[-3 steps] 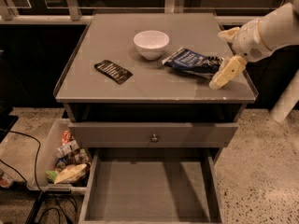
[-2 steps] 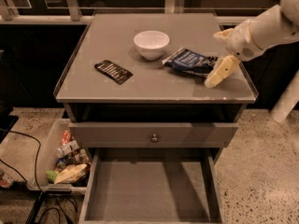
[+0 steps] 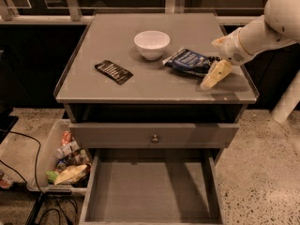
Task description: Place blue chip bag into middle drawer
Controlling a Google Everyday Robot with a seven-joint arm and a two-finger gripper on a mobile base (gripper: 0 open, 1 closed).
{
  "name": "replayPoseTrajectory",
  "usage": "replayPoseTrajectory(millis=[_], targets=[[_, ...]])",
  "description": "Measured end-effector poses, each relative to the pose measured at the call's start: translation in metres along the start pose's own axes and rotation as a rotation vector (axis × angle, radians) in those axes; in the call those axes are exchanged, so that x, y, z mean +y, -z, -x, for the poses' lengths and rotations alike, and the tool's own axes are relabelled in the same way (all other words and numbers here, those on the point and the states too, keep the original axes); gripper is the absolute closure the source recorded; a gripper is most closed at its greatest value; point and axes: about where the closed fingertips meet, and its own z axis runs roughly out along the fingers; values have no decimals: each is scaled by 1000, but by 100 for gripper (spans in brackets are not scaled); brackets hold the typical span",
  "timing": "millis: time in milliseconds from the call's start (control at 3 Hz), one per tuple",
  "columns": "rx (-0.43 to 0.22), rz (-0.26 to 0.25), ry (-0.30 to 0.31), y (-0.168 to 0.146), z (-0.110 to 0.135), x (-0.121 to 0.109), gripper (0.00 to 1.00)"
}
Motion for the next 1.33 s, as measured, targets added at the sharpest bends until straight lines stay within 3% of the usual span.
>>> replayPoseTrajectory(millis=[333,667,1333], targets=[[0,0,-1,0,0,0,0],[0,0,-1,0,0,0,18],[0,0,-1,0,0,0,64]])
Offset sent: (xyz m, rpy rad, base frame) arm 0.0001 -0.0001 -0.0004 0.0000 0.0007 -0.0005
